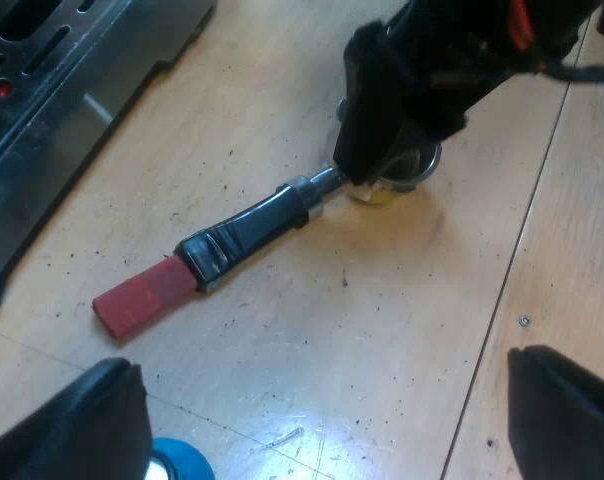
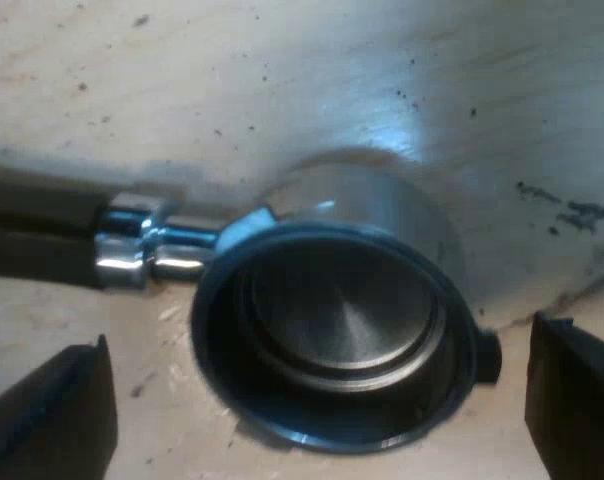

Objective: Put the handle in the coffee machine

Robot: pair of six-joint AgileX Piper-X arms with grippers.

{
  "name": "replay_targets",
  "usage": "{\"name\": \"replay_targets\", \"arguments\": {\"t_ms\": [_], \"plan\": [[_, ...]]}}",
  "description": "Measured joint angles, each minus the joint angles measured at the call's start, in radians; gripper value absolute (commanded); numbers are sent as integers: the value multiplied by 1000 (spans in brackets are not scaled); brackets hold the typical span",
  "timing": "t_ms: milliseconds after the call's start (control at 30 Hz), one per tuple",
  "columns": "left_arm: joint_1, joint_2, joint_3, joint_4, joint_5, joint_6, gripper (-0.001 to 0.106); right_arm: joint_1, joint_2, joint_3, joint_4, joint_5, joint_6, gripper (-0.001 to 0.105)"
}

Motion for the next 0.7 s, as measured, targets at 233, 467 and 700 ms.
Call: {"name": "replay_targets", "arguments": {"t_ms": [233,467,700], "plan": [[0,0,0,0,0,0,75,-18,42,0,-7,0,-20,84],[0,0,0,0,0,0,75,-41,58,0,-30,10,-56,84],[0,0,0,0,0,0,75,-41,112,0,-34,11,-56,84]]}}
